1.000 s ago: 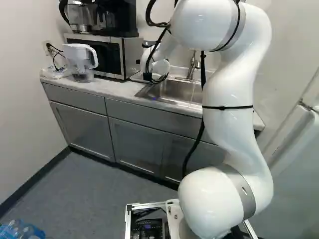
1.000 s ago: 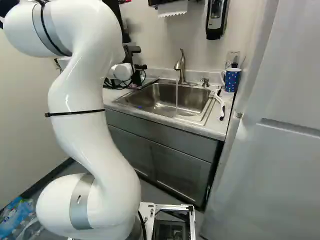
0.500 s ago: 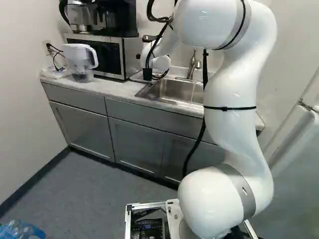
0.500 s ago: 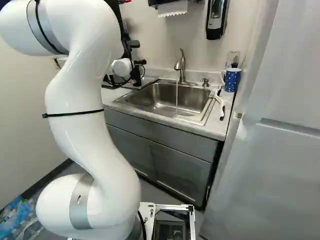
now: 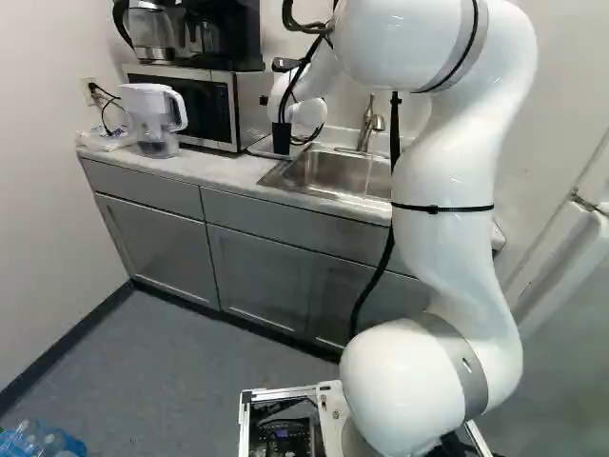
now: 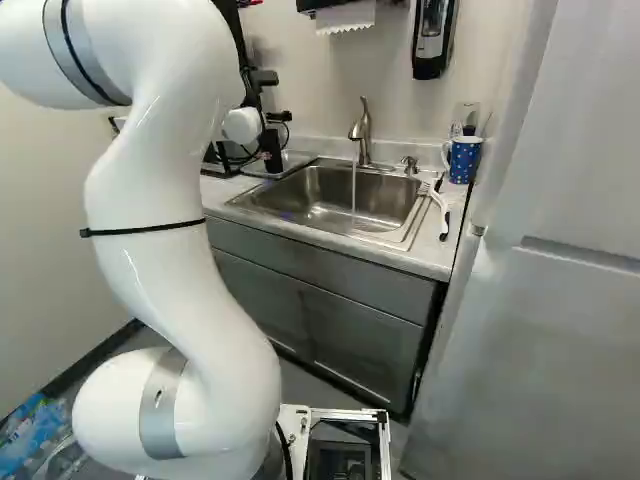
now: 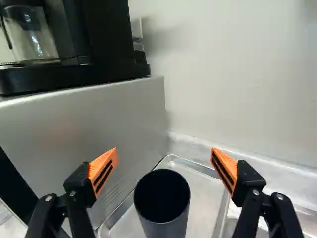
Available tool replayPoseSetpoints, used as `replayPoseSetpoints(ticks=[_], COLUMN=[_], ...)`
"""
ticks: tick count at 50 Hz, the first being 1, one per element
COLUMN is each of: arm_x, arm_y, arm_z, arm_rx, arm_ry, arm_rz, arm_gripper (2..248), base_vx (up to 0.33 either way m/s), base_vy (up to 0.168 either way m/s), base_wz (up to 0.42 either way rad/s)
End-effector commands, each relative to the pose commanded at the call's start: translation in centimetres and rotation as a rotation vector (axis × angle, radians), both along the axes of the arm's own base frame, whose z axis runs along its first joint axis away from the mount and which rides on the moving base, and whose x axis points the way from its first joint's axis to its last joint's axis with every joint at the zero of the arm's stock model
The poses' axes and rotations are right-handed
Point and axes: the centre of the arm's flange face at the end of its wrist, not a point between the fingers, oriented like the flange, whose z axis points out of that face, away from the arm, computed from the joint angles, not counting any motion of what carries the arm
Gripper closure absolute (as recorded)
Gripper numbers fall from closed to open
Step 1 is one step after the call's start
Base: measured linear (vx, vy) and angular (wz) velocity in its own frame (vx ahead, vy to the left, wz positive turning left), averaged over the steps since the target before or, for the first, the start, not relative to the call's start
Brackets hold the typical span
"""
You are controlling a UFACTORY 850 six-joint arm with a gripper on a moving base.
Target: Rinse the cup and place it in the tray
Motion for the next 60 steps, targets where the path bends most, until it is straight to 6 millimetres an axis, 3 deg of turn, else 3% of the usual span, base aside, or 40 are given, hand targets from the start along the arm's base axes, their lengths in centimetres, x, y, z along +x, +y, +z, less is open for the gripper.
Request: replayPoseSetpoints(ticks=[60], arm_x=[0.6], arm_y=[-7.7], arm_z=[5.7], arm_rx=[-0.049], arm_ry=[-0.004], arm_rz=[-0.087], arm_gripper=[3], base_vx=[0.0], base_vy=[0.0], base_wz=[0.0])
